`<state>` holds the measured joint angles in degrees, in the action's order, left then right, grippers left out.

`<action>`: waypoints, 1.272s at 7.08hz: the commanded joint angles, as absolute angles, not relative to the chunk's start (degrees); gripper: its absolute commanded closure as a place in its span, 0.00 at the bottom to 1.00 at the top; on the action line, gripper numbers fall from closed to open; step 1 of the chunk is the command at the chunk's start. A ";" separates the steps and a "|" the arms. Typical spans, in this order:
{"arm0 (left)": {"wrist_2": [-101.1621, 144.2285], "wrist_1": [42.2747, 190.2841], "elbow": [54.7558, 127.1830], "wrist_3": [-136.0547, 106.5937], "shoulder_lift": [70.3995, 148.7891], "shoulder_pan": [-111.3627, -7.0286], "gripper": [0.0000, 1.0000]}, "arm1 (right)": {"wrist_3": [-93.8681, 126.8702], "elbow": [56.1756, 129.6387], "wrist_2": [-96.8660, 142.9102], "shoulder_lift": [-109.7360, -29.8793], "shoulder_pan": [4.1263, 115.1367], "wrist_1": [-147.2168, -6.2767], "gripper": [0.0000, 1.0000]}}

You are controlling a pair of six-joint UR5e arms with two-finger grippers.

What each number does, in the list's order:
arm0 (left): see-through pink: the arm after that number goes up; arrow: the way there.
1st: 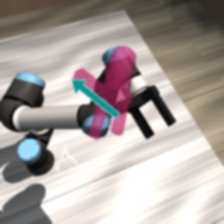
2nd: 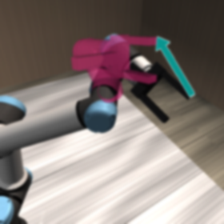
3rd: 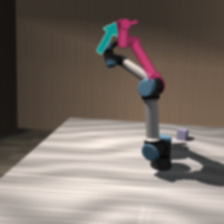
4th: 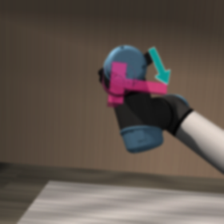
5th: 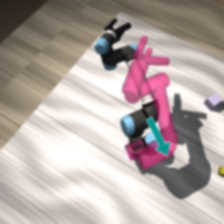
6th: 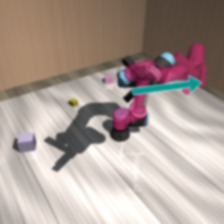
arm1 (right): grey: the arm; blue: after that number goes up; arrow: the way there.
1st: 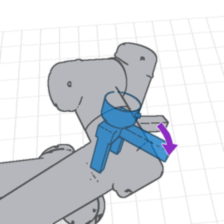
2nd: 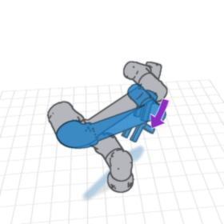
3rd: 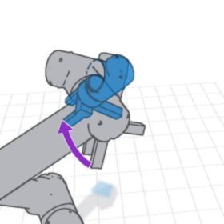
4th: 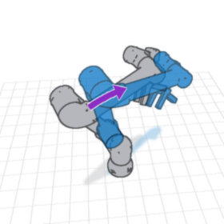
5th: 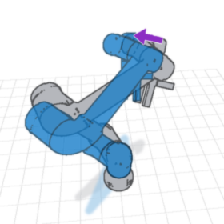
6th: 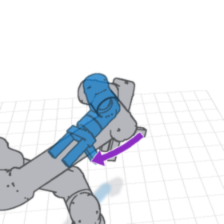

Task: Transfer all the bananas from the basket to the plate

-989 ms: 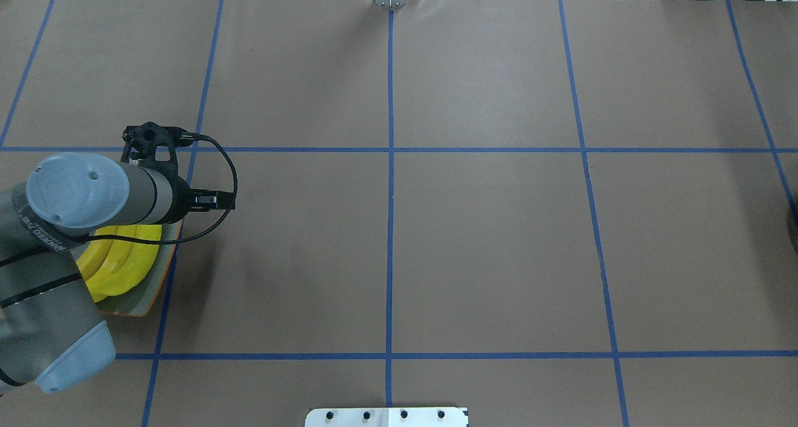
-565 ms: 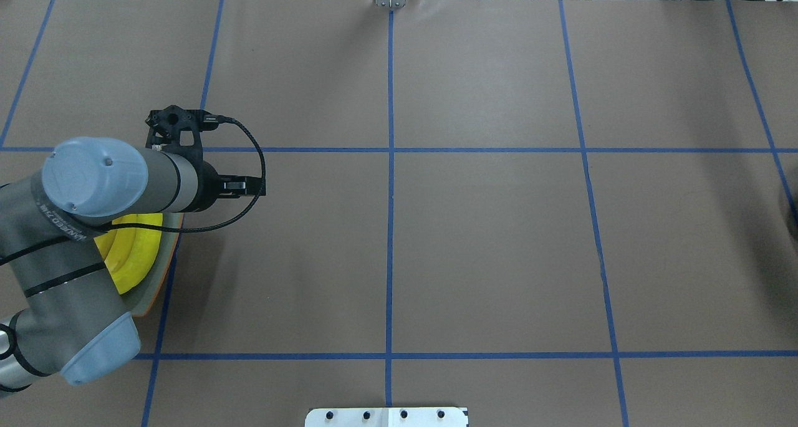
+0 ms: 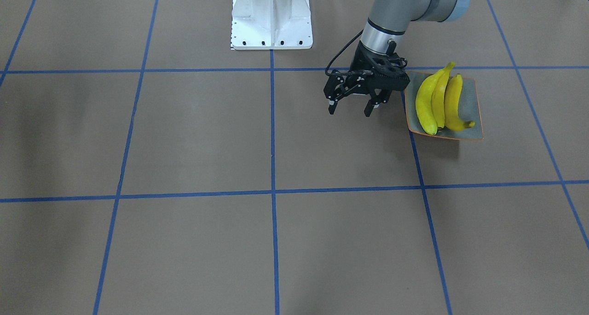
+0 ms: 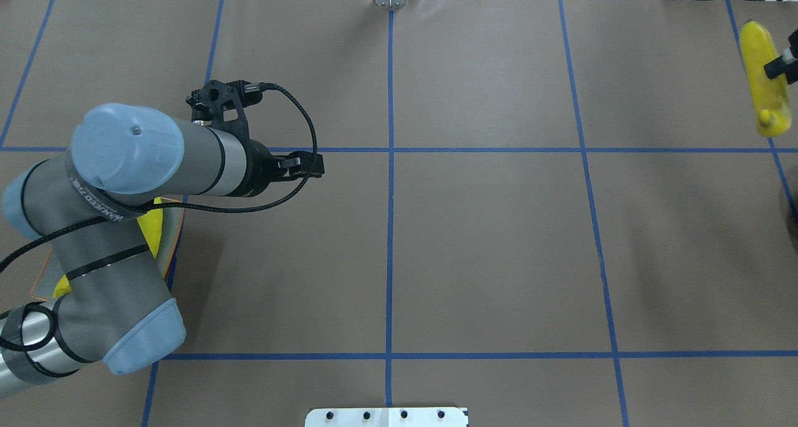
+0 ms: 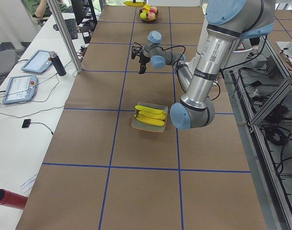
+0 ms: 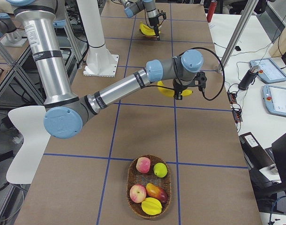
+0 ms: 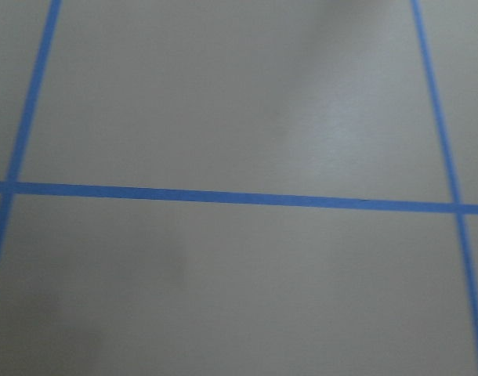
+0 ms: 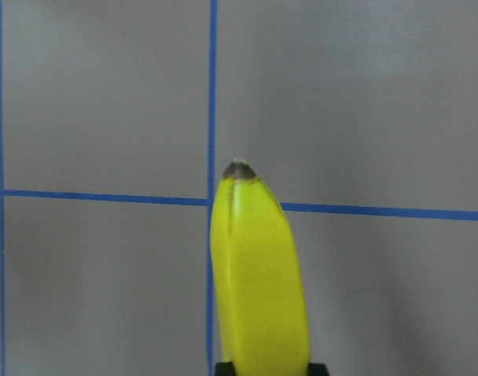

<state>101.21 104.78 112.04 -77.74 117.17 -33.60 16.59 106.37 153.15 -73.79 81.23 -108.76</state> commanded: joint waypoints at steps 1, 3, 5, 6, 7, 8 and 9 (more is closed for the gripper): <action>104.67 104.94 112.15 -81.54 120.92 -33.57 0.00 | 27.99 109.32 153.37 -69.10 74.82 -108.63 1.00; 106.59 105.38 112.15 -87.16 124.18 -33.57 0.00 | 36.87 112.57 153.02 -65.85 69.99 -107.76 1.00; 111.78 112.29 112.24 -92.96 124.37 -33.75 0.00 | 46.27 112.68 151.27 -65.39 65.24 -98.93 1.00; 114.76 115.20 112.58 -95.60 124.37 -33.75 0.00 | 50.23 112.59 151.09 -64.96 63.65 -95.31 1.00; 115.39 118.62 112.67 -99.11 124.80 -33.66 0.00 | 53.23 112.59 151.08 -64.60 62.15 -92.66 1.00; 115.40 122.65 112.59 -103.14 124.89 -33.58 0.00 | 56.74 112.50 150.91 -64.16 60.75 -90.03 1.00; 115.40 124.70 112.33 -106.14 125.15 -33.40 0.00 | 59.82 112.50 150.04 -63.12 59.43 -88.61 1.00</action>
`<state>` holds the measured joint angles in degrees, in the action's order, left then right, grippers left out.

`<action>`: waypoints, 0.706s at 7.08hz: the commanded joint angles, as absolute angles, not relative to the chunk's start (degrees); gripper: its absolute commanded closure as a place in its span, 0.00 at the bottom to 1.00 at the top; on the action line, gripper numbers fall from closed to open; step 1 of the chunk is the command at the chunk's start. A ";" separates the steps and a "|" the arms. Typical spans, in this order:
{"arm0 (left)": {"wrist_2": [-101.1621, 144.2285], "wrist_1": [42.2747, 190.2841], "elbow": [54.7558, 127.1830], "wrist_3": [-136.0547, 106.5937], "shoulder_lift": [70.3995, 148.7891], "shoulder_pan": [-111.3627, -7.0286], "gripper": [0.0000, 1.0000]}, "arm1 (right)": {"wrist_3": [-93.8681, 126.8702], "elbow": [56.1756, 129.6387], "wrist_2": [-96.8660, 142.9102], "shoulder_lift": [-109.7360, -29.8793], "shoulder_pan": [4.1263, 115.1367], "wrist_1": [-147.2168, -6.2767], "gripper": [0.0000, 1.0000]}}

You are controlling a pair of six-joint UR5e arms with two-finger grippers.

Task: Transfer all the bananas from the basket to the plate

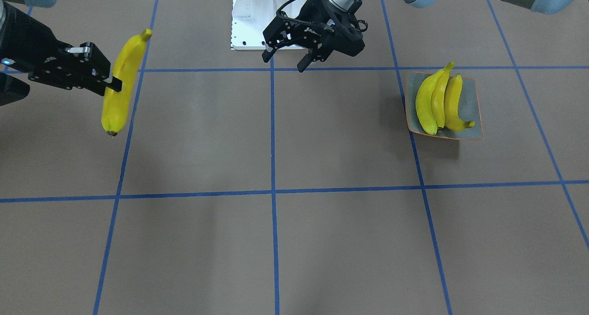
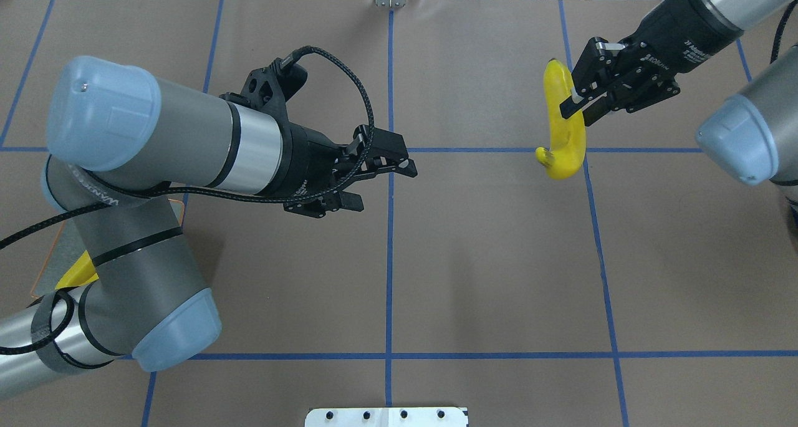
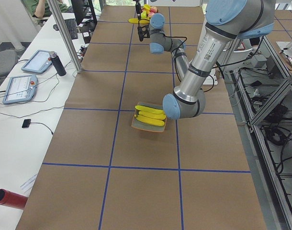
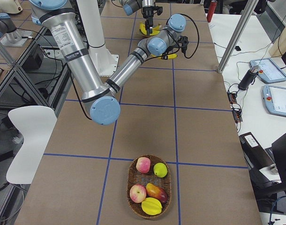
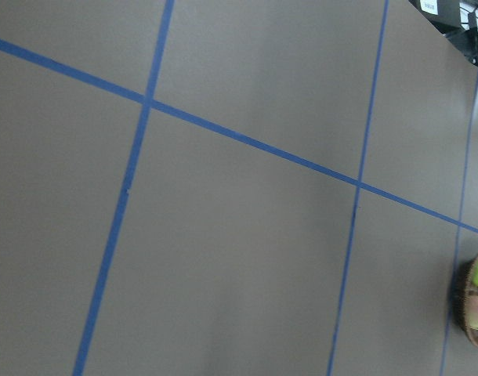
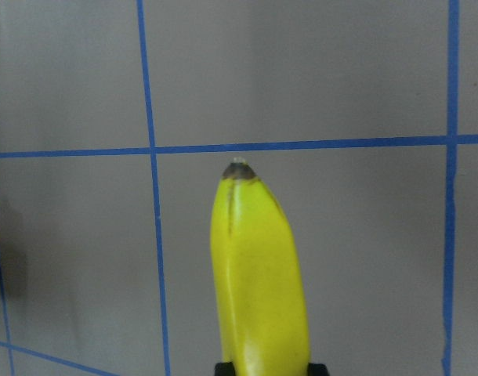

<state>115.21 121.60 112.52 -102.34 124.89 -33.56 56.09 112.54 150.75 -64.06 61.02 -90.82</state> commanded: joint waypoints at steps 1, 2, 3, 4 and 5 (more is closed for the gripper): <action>115.23 128.46 111.45 -112.18 125.33 -33.40 0.00 | 61.85 112.50 149.07 -61.45 58.11 -88.59 1.00; 114.96 132.85 109.88 -115.98 125.59 -33.40 0.00 | 61.96 112.76 148.19 -60.83 57.14 -88.51 1.00; 114.96 133.41 109.43 -115.93 125.68 -33.40 0.00 | 61.96 112.94 146.53 -60.21 55.30 -88.51 1.00; 114.96 133.59 109.42 -116.01 126.38 -33.40 0.00 | 61.88 113.03 145.90 -59.86 53.63 -87.72 1.00; 115.05 133.68 109.42 -116.02 126.73 -33.31 0.00 | 61.00 112.77 145.72 -59.94 52.57 -83.10 1.00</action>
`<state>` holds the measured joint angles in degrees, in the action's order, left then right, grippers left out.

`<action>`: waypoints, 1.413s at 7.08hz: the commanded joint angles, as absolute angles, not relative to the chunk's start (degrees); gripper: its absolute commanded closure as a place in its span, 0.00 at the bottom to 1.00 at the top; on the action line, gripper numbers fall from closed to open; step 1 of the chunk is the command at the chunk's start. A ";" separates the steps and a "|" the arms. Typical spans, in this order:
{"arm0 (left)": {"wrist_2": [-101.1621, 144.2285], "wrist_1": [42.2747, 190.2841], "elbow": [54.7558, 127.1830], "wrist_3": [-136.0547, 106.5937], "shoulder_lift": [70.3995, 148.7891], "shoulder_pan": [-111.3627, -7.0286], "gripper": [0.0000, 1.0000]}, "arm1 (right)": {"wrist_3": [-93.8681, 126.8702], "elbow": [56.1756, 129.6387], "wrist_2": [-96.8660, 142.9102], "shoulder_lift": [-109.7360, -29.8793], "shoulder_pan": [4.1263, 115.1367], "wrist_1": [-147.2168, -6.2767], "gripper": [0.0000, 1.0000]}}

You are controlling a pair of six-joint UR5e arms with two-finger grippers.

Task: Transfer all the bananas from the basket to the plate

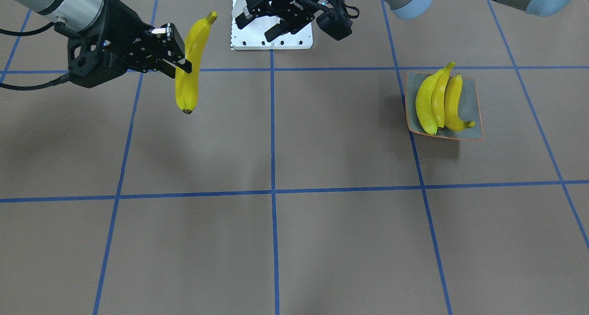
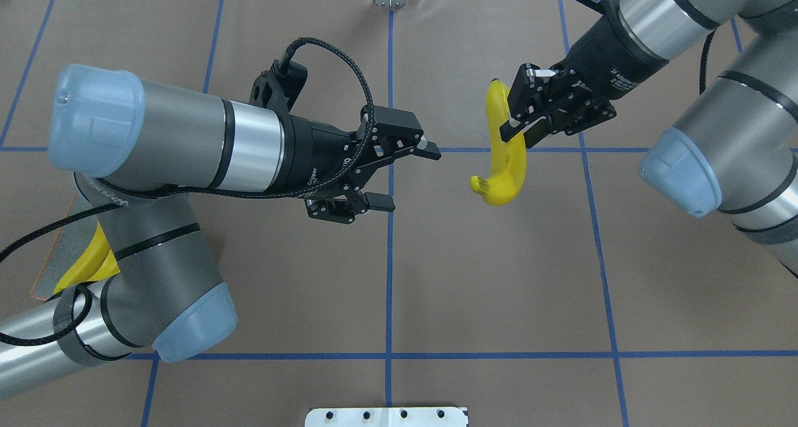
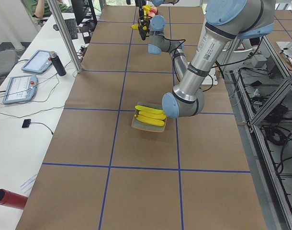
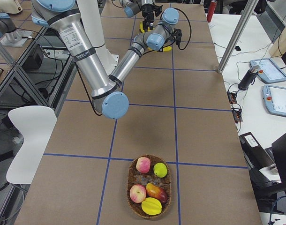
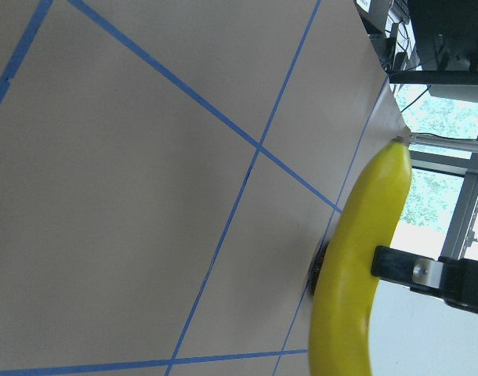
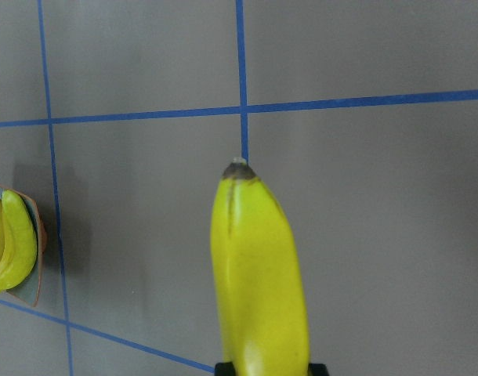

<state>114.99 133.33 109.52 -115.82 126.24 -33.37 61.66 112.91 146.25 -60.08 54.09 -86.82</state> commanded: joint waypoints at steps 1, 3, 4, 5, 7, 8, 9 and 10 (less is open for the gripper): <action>115.05 133.68 109.34 -115.93 126.74 -33.31 0.00 | 61.08 112.76 145.72 -59.94 51.78 -79.92 1.00; 115.14 133.68 108.99 -115.58 126.83 -31.39 0.00 | 61.00 112.85 145.99 -59.85 51.33 -76.31 1.00; 115.14 133.77 108.64 -115.58 127.61 -30.25 0.00 | 61.00 112.76 145.99 -59.85 51.33 -75.59 1.00; 115.14 133.77 108.55 -115.58 128.49 -29.45 0.00 | 61.00 112.76 145.99 -59.85 51.24 -75.41 1.00; 115.14 133.77 107.93 -115.58 129.28 -29.44 0.00 | 61.00 113.03 145.99 -59.85 51.24 -75.32 1.00; 115.05 133.86 107.06 -115.49 129.46 -29.44 0.00 | 61.00 113.55 146.07 -59.94 51.24 -75.32 1.00; 115.05 135.60 106.09 -115.31 129.55 -29.44 0.00 | 61.00 115.12 146.07 -60.46 51.15 -75.41 1.00; 114.96 135.70 105.91 -115.31 129.90 -29.44 0.00 | 61.00 115.14 145.81 -60.12 50.54 -75.41 1.00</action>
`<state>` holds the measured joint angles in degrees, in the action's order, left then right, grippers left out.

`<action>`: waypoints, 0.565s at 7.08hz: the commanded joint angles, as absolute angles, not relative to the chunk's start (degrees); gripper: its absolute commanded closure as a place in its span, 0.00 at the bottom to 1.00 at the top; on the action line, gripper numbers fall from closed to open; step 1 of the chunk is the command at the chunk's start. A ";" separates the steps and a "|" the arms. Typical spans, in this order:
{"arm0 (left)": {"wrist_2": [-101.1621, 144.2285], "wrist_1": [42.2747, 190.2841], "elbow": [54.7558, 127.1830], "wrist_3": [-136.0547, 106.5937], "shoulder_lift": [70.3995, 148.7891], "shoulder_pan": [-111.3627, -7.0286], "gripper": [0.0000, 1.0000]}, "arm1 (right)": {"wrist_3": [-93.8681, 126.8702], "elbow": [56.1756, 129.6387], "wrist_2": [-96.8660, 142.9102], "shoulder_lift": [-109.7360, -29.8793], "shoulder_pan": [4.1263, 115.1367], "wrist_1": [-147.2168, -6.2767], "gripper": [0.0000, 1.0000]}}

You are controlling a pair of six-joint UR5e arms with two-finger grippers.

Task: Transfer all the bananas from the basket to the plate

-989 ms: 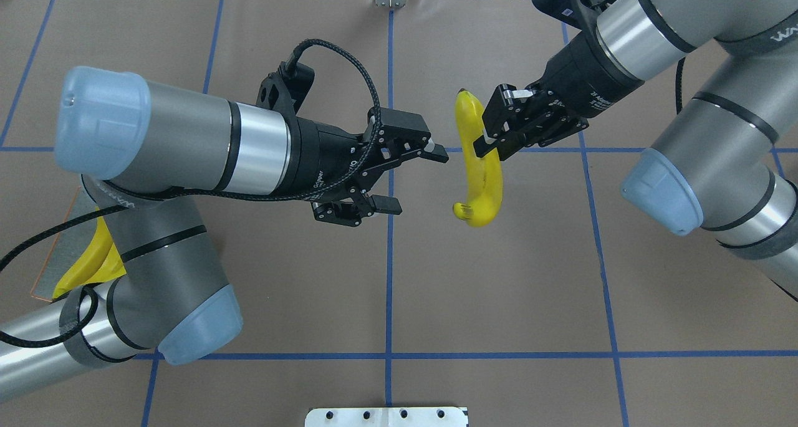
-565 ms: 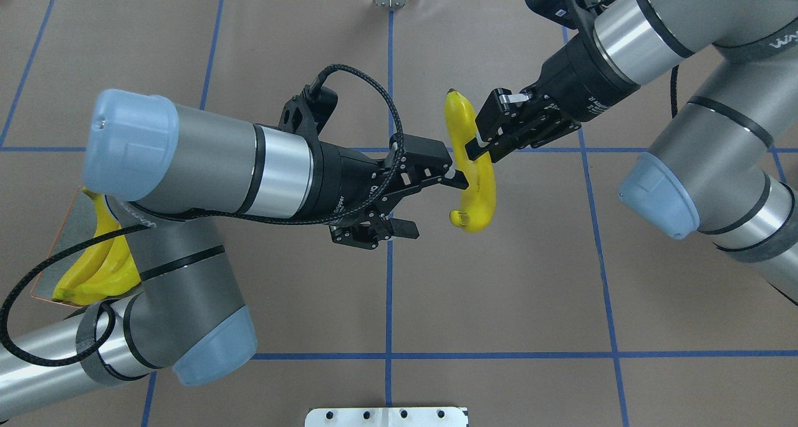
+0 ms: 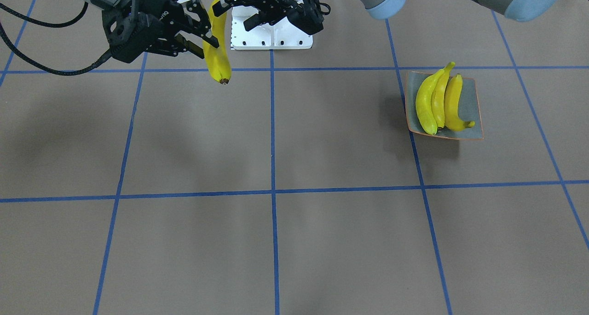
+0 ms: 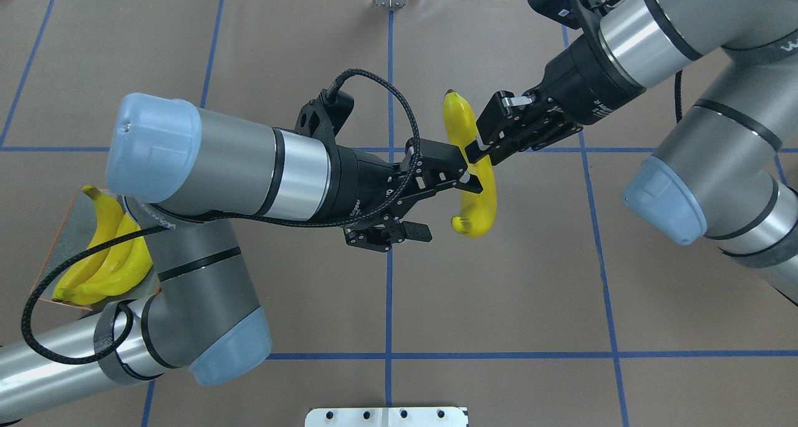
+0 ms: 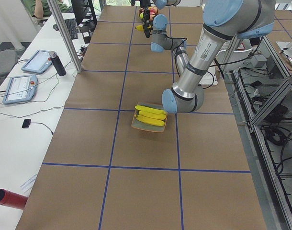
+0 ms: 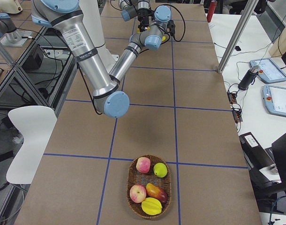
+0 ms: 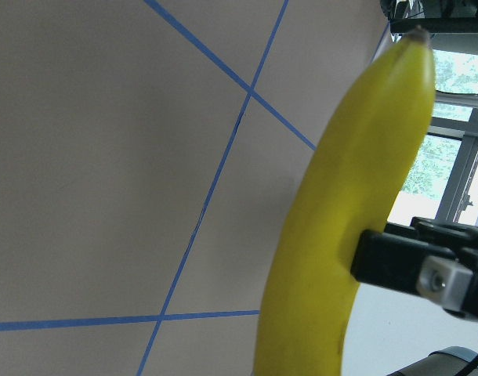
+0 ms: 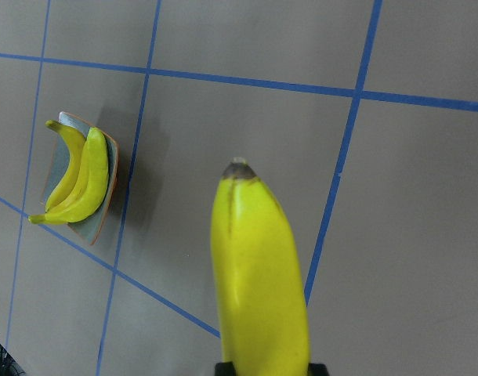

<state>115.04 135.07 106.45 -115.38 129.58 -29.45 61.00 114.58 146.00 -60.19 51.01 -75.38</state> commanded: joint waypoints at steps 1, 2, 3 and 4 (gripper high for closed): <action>114.96 135.70 105.39 -115.31 130.77 -29.44 0.00 | 61.00 115.22 145.81 -60.03 50.28 -75.32 1.00; 114.87 135.70 104.42 -115.49 131.91 -29.36 0.00 | 61.00 115.22 145.81 -60.03 50.19 -75.32 1.00; 114.87 135.70 103.72 -115.49 132.36 -29.27 0.00 | 61.00 115.14 145.90 -60.03 50.19 -75.32 1.00; 114.87 135.70 103.54 -115.40 132.36 -28.75 0.00 | 61.00 115.14 145.90 -59.94 50.10 -75.32 1.00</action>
